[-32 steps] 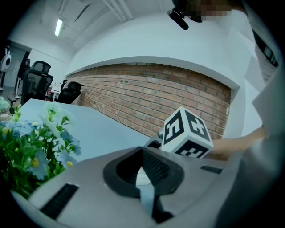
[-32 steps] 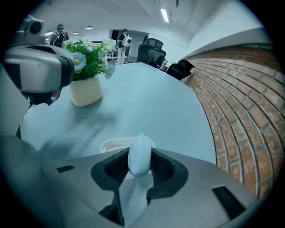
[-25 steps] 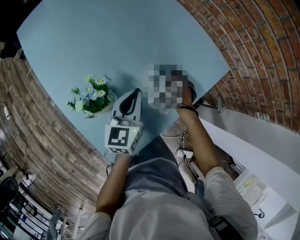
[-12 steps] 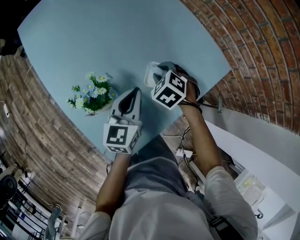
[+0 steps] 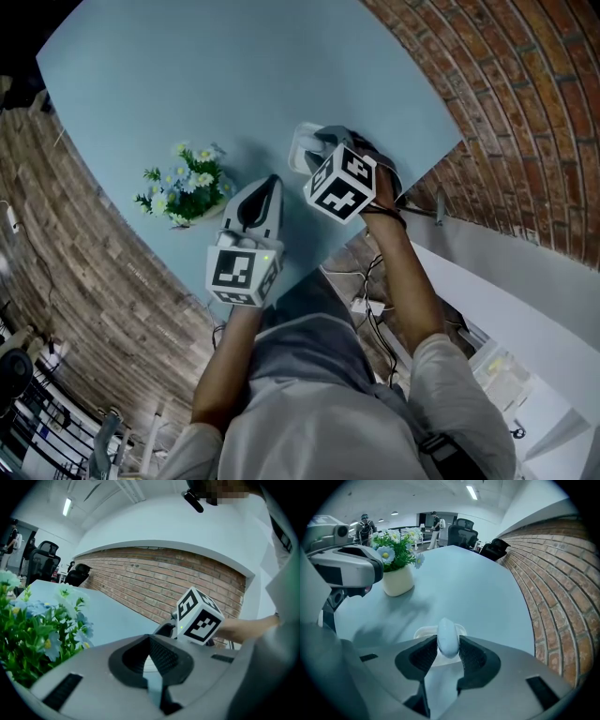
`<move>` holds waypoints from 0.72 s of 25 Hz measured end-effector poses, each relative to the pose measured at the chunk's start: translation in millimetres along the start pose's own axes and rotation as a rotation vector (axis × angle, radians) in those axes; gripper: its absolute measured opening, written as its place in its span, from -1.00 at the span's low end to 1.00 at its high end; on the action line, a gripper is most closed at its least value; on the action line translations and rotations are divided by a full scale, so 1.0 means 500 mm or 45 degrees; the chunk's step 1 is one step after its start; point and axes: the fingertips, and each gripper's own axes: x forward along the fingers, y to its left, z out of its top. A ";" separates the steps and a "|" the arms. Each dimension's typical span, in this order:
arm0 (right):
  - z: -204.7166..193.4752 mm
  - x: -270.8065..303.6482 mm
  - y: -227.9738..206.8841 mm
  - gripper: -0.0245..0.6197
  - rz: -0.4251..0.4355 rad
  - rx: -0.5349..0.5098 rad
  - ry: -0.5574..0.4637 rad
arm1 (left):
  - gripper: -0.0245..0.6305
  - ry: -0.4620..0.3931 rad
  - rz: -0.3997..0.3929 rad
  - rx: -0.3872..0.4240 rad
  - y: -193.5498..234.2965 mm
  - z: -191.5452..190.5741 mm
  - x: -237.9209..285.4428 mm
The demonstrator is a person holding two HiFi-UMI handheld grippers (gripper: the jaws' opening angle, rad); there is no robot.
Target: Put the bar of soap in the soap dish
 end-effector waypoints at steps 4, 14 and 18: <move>0.006 -0.007 0.012 -0.49 0.018 -0.001 -0.018 | -0.92 0.010 0.003 0.000 0.000 -0.003 -0.004; -0.012 -0.015 0.039 -0.49 0.061 -0.023 0.013 | -0.92 0.011 0.002 -0.011 -0.004 -0.009 -0.010; -0.017 -0.016 0.045 -0.49 0.064 -0.021 0.020 | -0.92 0.015 0.002 -0.015 -0.006 -0.013 -0.011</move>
